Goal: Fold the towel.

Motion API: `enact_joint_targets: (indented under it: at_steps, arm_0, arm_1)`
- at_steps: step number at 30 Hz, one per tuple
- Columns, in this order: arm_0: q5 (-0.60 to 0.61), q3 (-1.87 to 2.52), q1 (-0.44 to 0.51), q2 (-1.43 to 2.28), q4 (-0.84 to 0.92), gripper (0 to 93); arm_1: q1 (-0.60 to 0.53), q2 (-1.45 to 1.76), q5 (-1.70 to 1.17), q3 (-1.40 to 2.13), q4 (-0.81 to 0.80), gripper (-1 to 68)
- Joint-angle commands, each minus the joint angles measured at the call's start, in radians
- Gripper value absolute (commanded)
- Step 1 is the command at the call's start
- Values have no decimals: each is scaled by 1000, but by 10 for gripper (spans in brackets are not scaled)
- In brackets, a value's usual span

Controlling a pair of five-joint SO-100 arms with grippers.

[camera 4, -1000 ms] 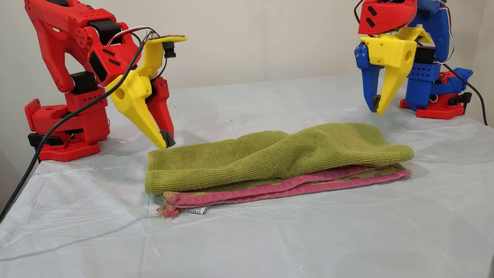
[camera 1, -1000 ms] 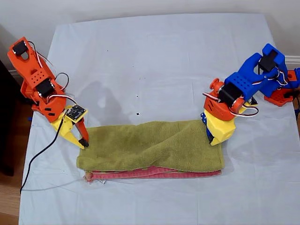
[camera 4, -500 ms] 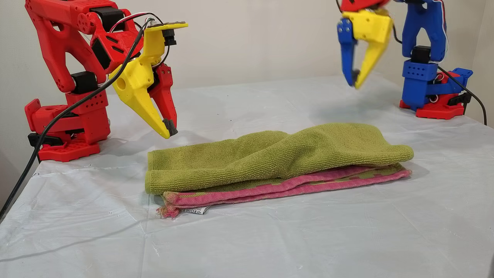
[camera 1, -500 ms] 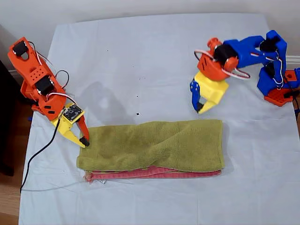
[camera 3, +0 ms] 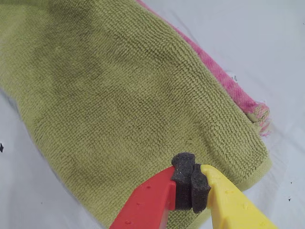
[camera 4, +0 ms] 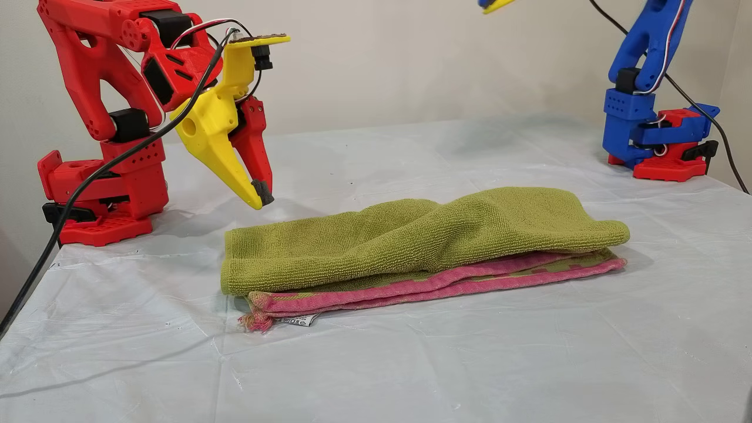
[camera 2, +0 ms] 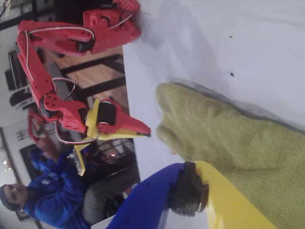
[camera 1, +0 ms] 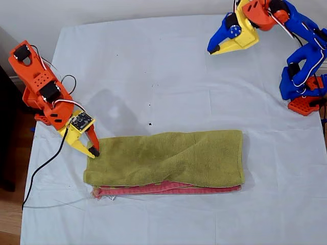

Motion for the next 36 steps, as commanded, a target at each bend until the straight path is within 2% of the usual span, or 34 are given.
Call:
enact_joint_targets:
  at_steps: [1, 7, 11, 15, 18, 19, 20, 30, 34, 36]
  arm_0:
    - [9, -58, -26, 32, 2, 0]
    - [41, -66, -57, 15, -12, 0]
    - [49, -66, -64, 14, -15, 0]
    - [64, -83, -67, -11, -28, 0]
    - [72, -101, -75, -35, -28, 0]
    - [77, -106, -78, -40, -31, 0]
    - [80, -112, -80, -44, -34, 0]
    - [97, -166, -69, -89, -41, 0]
    - [94, -170, -57, -87, -41, 0]
    - [100, -176, -55, -86, -41, 0]
  arm_1:
    - [20, 380, -28, 603, -316, 2]
    - [28, 367, -28, 1023, -630, 3]
    - [49, 476, -8, 1223, -696, 3]
    - [71, 693, 17, 1413, -640, 3]
    - [57, 1005, -60, 1649, -652, 3]
    - [48, 1186, -110, 1743, -614, 3]
    - [51, 1365, -104, 1750, -428, 3]
    - [147, 1368, 117, 1749, -399, 2]
    - [137, 1368, 270, 1749, -377, 2]
    - [109, 1368, 259, 1738, -353, 2]
